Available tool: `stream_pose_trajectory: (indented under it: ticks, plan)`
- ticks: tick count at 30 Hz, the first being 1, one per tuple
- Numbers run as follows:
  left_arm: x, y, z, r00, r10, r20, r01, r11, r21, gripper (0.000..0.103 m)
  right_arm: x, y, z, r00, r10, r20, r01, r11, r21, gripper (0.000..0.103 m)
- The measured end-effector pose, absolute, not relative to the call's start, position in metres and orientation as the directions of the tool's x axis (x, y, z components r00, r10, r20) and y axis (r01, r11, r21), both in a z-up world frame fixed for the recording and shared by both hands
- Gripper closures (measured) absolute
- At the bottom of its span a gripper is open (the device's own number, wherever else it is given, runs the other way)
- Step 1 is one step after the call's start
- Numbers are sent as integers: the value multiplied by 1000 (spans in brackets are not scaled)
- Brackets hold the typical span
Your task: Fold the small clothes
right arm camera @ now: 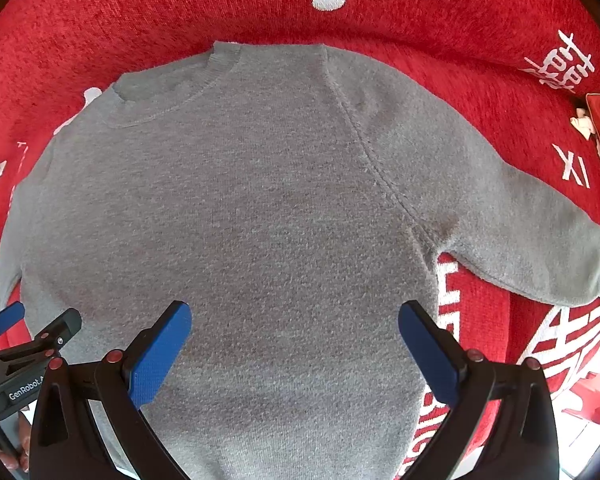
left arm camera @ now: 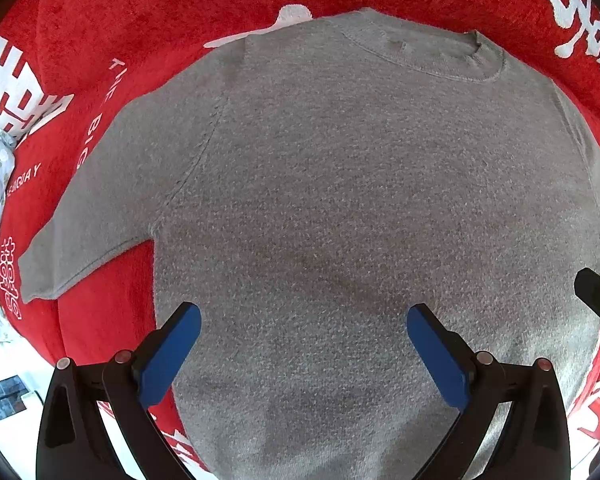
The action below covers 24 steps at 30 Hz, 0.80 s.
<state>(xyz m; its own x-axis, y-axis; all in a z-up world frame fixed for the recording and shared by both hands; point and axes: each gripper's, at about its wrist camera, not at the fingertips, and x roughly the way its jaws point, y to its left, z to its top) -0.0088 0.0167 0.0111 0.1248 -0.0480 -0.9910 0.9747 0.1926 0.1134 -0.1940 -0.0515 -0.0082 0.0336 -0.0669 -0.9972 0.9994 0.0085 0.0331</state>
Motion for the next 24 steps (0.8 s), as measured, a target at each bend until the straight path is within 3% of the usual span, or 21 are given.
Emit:
stream_pose_trajectory:
  ticks: [12,24]
  plan:
    - [0,19,13,144,23,-989,972,186,146,0,-184,-48,-3,27,-72,-997,1000,12,26,0]
    - [10,28,14,124,6,-992,974,191,122,0,-170,-45,2,12,-80,-997,1000,24,10,0]
